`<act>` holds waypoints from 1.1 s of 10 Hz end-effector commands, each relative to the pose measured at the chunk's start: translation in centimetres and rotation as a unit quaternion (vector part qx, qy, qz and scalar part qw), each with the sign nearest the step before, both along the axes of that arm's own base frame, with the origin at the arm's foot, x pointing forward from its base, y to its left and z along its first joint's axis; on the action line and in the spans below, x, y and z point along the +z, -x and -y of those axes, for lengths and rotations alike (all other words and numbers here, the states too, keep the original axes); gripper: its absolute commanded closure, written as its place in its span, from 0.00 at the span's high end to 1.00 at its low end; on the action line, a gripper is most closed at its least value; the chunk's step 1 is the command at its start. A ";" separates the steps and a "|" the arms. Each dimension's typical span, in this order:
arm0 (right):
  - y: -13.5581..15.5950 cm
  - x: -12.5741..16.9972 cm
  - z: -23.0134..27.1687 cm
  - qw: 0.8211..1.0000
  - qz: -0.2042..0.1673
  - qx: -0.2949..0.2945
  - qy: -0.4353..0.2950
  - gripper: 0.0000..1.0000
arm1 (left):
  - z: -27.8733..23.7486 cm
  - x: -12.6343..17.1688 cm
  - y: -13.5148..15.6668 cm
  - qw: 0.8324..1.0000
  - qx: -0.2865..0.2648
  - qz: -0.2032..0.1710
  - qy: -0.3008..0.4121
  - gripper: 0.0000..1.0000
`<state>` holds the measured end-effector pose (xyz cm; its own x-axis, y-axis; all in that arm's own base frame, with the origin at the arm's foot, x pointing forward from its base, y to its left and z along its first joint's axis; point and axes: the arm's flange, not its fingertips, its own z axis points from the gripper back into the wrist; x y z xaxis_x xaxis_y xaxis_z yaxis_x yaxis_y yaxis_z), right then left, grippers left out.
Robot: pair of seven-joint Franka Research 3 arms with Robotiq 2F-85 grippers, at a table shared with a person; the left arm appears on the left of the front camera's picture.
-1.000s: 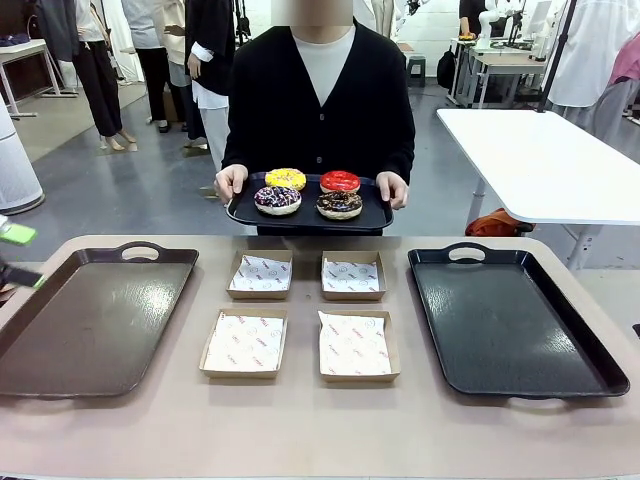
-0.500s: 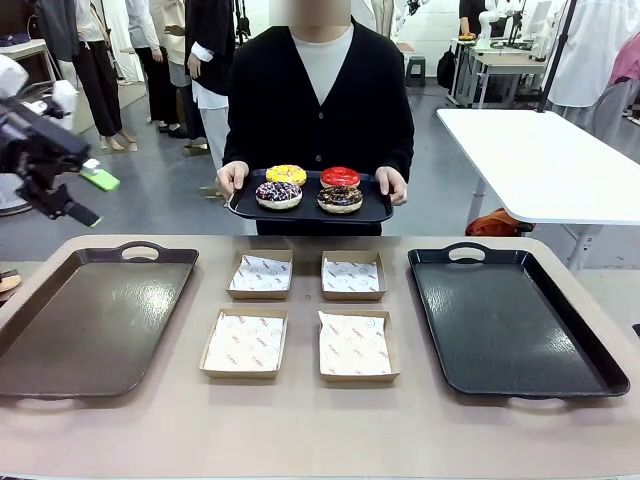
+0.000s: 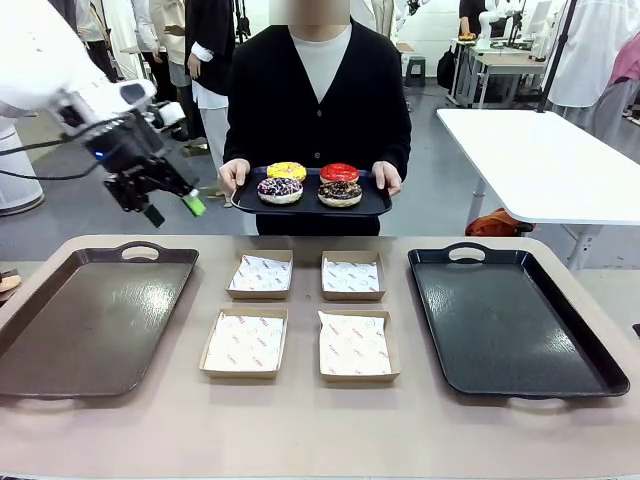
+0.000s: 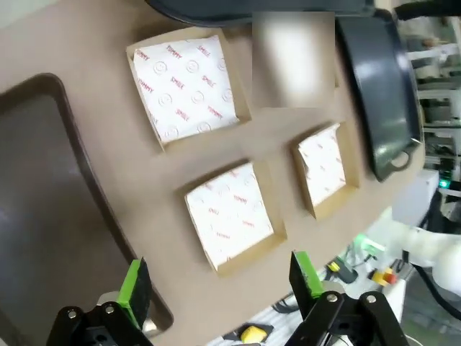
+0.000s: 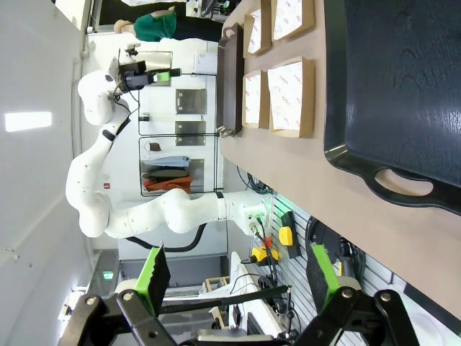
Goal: Individually package the donuts and arrange them on the tray.
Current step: Pick up one Paper togo box.
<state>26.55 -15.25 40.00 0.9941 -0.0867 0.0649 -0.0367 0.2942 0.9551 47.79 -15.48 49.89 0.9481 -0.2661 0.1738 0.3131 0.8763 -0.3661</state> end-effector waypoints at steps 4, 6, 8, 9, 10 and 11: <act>-0.1 0.0 -0.1 1.000 0.001 -0.001 0.000 1.00 | 4.0 -4.7 -4.9 0.984 0.034 0.078 -0.158 1.00; -0.1 0.0 -0.1 1.000 0.001 -0.001 0.000 1.00 | 4.8 -6.9 -5.9 0.983 0.028 0.087 -0.157 1.00; -0.1 0.0 -0.1 1.000 0.001 -0.001 0.000 1.00 | 6.0 -9.6 -6.4 0.987 0.028 0.081 -0.138 1.00; -0.1 0.0 -0.1 1.000 0.001 -0.001 0.000 1.00 | 6.5 -10.8 -6.7 0.988 0.027 0.079 -0.132 1.00; -0.1 0.0 -0.1 1.000 0.001 -0.001 0.000 1.00 | 6.9 -11.7 -6.9 0.988 0.025 0.075 -0.135 1.00; -0.1 0.0 -0.1 1.000 0.001 -0.001 0.000 1.00 | 7.4 -12.5 -7.1 0.988 0.025 0.068 -0.135 1.00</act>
